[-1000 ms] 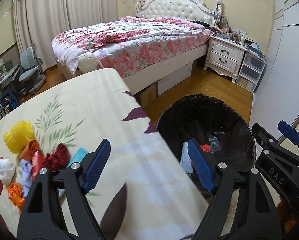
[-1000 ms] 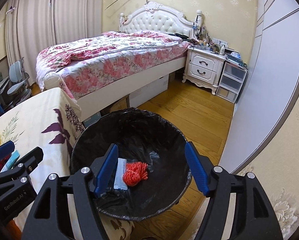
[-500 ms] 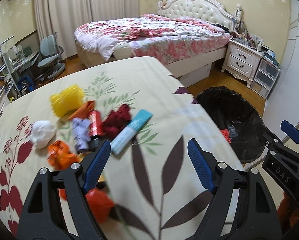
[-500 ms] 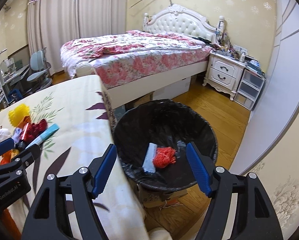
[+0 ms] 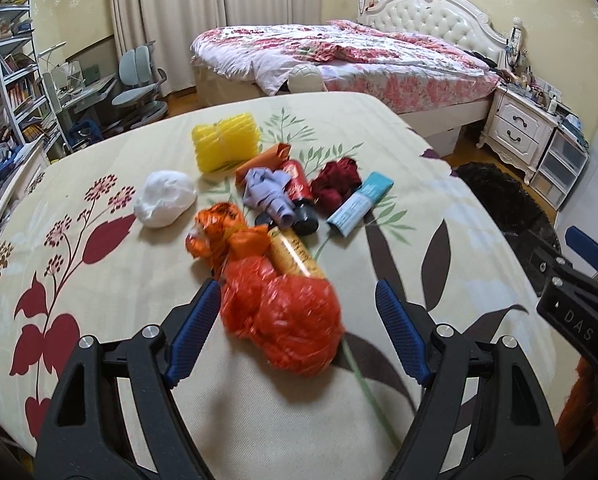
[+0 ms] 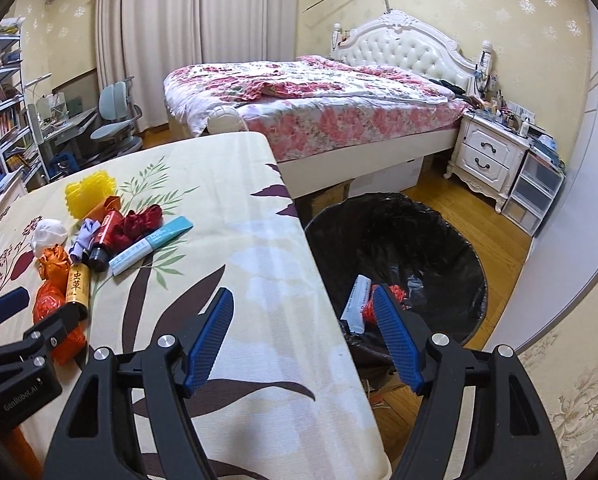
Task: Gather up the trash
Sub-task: 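Grasp the red plastic bag on the table with the left tool, then grasp the orange wrapped bag with the right tool while the left tool holds the red bag, then carry the red bag and orange bag over the trash bin with both tools, then open both tools to drop the two bags into the bin, then move both tools back over the remaining trash on the table, then grasp the gold bottle with the right tool, then grasp the white plastic bag with the left tool while the right tool holds the bottle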
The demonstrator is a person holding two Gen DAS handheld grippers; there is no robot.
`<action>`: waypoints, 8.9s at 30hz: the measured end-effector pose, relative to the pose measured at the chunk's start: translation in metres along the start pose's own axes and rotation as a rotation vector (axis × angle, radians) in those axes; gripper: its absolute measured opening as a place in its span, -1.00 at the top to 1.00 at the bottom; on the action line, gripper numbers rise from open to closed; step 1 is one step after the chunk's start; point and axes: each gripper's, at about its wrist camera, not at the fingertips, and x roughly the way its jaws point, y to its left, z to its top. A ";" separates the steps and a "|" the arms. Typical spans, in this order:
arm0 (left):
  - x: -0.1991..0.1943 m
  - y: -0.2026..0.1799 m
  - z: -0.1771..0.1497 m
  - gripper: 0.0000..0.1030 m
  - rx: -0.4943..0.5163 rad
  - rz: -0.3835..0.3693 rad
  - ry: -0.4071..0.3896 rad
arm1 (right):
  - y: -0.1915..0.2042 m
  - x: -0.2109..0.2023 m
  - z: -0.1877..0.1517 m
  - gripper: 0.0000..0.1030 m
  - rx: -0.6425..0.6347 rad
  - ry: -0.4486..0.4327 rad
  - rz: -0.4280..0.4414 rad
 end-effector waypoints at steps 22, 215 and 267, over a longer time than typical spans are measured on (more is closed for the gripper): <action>-0.001 0.027 -0.020 0.06 -0.015 -0.043 0.006 | 0.029 0.001 -0.001 -0.37 -0.055 0.015 0.062; -0.005 0.163 -0.009 -0.63 -0.200 0.175 -0.023 | 0.161 0.026 -0.003 0.47 -0.322 0.146 0.335; 0.052 0.110 0.045 0.29 -0.100 0.039 -0.023 | 0.080 0.045 0.049 0.52 -0.125 0.067 0.268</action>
